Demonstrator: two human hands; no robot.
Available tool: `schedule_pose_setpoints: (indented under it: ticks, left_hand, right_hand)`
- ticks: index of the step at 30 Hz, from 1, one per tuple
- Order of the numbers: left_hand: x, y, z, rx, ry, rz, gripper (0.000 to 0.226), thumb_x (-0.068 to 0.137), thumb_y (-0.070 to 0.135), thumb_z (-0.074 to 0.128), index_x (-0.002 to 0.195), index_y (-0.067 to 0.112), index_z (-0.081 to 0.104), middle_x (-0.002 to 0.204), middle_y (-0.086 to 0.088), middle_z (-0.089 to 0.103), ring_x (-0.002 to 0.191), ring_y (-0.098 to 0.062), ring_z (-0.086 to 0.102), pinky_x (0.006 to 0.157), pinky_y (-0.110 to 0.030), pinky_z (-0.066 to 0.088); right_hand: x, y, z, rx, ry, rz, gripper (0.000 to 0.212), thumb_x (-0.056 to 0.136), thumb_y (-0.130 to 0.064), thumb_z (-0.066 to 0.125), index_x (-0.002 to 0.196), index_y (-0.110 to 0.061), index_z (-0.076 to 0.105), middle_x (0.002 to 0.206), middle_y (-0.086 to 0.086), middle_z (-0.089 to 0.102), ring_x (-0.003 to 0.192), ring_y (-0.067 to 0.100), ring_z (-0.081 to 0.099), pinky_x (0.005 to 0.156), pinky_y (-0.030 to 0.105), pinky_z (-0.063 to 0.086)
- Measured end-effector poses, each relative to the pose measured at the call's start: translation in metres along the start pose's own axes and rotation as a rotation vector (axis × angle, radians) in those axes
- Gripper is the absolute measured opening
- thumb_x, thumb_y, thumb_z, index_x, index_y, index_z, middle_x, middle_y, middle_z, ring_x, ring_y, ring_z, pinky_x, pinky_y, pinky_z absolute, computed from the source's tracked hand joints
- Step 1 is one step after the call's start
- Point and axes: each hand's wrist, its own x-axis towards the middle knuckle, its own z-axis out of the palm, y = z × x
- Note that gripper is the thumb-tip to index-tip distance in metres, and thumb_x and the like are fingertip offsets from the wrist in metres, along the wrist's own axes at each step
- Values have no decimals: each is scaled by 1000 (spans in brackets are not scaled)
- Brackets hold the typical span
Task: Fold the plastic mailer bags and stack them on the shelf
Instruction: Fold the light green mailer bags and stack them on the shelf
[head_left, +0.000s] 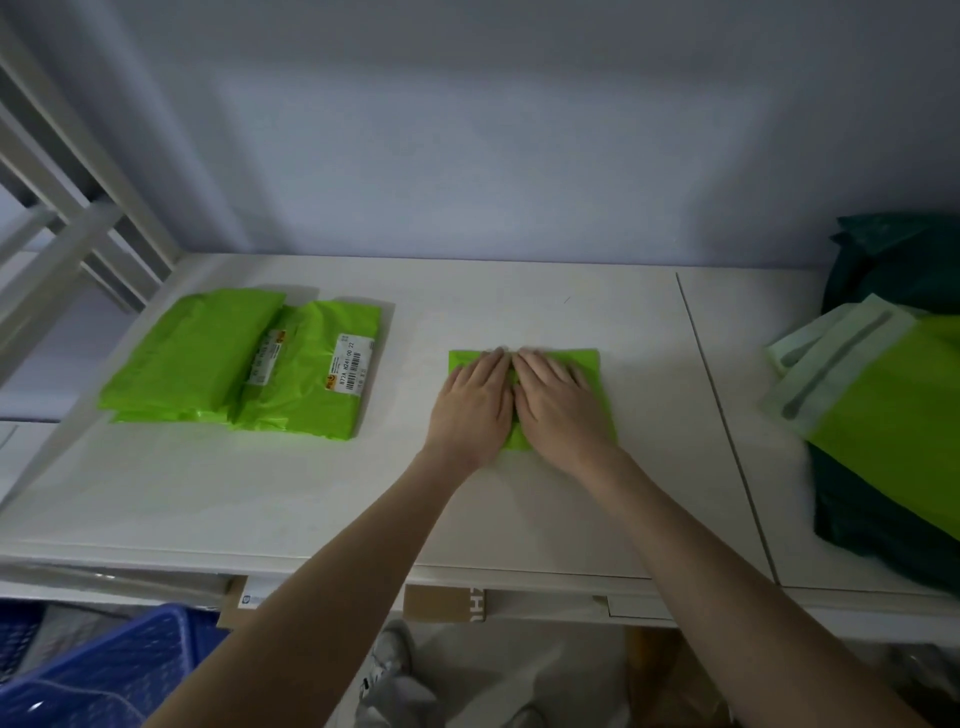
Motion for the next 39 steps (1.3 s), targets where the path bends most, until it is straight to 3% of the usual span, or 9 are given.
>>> schedule_pose_setpoints:
  ticks: [9,14,24,28,32,35,39]
  left_hand:
    - [-4,-2,4,-10,-2,-6,76,83,41,0,144,11,34,151,-4,33,140,-19,30,116,-33,20]
    - [-4,-1,3,8,6,-1,78,82,42,-2,145,12,31,153,-2,30,141,-18,27,117,-32,16]
    - [-5,-1,4,18,-2,-4,81,79,44,-9,149,16,22,156,2,20,145,-13,15,118,-29,7]
    - [-6,1,3,5,0,-5,79,80,44,-8,149,17,20,157,1,15,146,-19,7,117,-30,3]
    - [-8,4,0,-63,-34,-86,63,89,40,8,149,27,18,159,3,4,146,-26,-6,117,-36,-3]
    - [-8,5,-2,-121,-30,-134,57,91,39,16,148,32,22,159,-7,2,146,-25,-2,117,-36,0]
    - [-5,4,-8,-220,-103,-171,53,99,32,30,150,31,13,159,-9,-5,146,-22,-6,117,-36,-4]
  right_hand:
    - [-1,-2,-1,-96,28,81,57,88,-37,22,126,-14,57,131,6,58,127,29,48,101,48,37]
    - [1,10,-1,-104,-58,166,62,95,-49,26,149,-19,19,157,1,18,145,27,10,115,50,8]
    - [-1,11,5,-68,-21,149,77,83,-54,6,149,-17,19,158,7,14,145,29,9,116,48,10]
    - [-1,11,7,-59,9,147,85,77,-57,-1,149,-17,21,157,9,17,145,31,11,115,48,11]
    - [-2,11,8,24,17,183,75,83,-57,10,149,-22,19,158,12,12,146,29,6,116,48,7]
    - [-2,12,7,84,8,195,63,93,-52,27,149,-26,17,158,12,6,146,26,1,117,46,3]
    - [1,16,0,242,-35,209,69,92,-49,43,150,-28,13,159,9,1,146,20,-5,116,43,-3]
